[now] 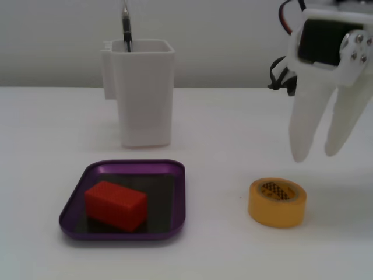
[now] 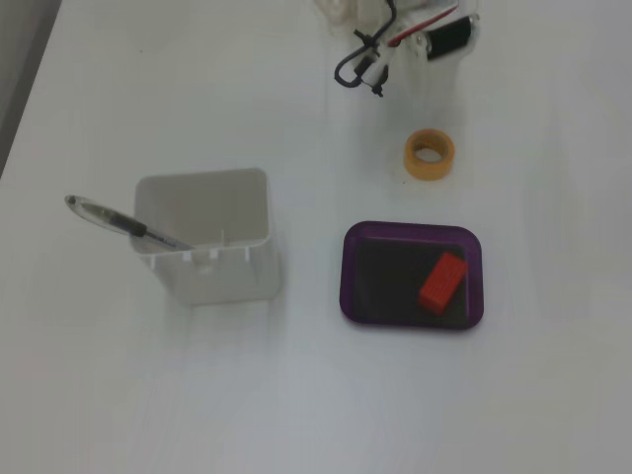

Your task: Grab up the yellow tape and put it in the box.

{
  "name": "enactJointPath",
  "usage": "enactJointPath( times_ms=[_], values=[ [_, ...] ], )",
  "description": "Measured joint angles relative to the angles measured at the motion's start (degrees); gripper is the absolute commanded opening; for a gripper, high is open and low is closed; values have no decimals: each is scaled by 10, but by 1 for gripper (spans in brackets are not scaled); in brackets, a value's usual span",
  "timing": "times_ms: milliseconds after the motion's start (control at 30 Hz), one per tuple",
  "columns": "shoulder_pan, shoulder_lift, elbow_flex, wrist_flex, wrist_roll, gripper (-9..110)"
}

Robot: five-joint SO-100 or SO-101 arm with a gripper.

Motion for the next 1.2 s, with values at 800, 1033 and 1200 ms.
enactJointPath(
  times_ms=[800,1033,1200],
  values=[
    [5,-147,45,-177,-3,12],
    [5,-147,62,-197,-5,-1],
    [4,-126,9,-153,-5,-1]
  ],
)
